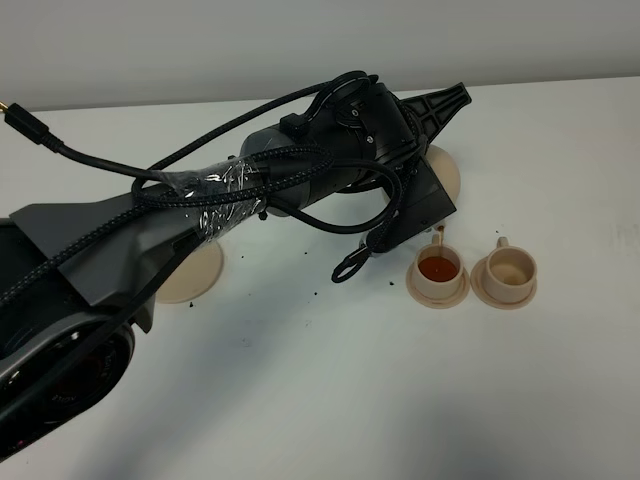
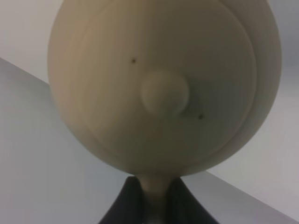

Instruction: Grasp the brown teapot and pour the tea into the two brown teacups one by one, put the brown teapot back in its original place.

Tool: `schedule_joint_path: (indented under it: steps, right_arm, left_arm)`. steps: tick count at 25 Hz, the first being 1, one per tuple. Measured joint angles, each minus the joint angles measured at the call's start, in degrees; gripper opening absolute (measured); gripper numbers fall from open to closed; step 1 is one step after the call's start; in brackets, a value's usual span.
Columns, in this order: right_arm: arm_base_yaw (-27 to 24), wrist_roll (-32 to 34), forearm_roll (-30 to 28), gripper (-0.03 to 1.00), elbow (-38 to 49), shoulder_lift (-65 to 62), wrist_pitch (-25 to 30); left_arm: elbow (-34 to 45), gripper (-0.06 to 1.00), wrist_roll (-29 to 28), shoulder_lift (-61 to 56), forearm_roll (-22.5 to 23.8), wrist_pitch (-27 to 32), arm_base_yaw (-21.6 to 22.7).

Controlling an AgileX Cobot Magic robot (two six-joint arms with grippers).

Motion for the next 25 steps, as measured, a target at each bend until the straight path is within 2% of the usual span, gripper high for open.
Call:
schedule_joint_path:
  steps: [25]
  right_arm:
    - [0.0,0.0,0.0,0.31,0.0,0.0,0.0]
  left_arm:
    - [0.0,0.15,0.2,0.0,0.2,0.0,0.0]
